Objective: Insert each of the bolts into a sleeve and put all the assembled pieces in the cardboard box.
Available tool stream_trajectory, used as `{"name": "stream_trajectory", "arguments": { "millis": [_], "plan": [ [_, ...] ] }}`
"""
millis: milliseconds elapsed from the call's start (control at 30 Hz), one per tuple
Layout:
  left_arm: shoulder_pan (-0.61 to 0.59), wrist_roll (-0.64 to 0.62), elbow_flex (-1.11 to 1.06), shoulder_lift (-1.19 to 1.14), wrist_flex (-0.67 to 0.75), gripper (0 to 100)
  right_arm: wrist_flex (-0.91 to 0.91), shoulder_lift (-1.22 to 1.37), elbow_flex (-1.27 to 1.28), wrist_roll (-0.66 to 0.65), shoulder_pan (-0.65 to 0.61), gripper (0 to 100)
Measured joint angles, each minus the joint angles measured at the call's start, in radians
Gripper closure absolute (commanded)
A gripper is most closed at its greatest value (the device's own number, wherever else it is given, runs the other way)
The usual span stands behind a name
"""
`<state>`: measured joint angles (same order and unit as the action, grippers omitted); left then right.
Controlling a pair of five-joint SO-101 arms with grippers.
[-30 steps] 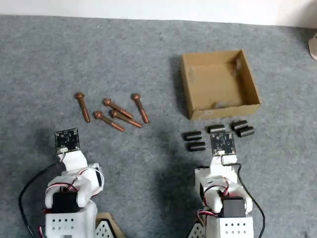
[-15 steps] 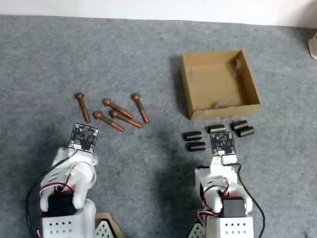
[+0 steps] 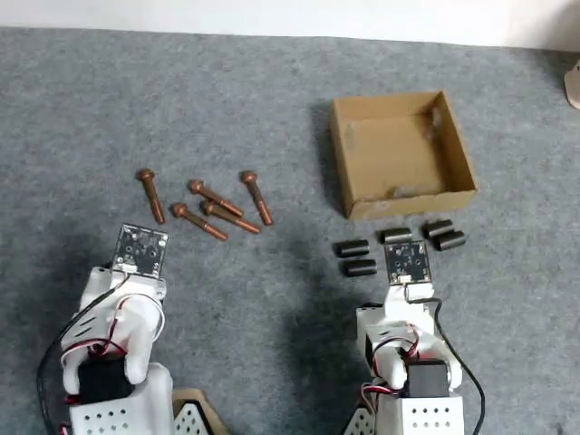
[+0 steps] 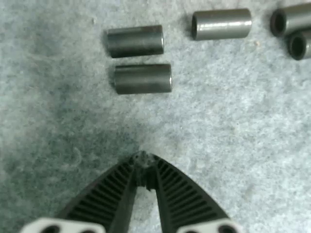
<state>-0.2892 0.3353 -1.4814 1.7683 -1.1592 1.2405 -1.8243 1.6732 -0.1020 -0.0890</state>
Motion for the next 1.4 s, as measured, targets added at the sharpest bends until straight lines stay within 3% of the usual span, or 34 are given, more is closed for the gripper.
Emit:
{"name": "stream_trajectory", "arguments": {
  "millis": [133,533,667,1400],
  "plan": [
    [-0.005,-0.052,0.124,-0.213,-0.002,87,0.0,0.0,0.0,0.0,0.0,99.4],
    [-0.017,-0.361,0.724,-1.198,0.012,87,0.0,0.0,0.0,0.0,0.0,99.4],
    [-0.017,-0.414,0.884,-1.448,0.02,79,0.0,0.0,0.0,0.0,0.0,99.4],
    [-0.017,-0.534,1.64,-2.3,0.025,80,0.0,0.0,0.0,0.0,0.0,99.4]
  ]
}}
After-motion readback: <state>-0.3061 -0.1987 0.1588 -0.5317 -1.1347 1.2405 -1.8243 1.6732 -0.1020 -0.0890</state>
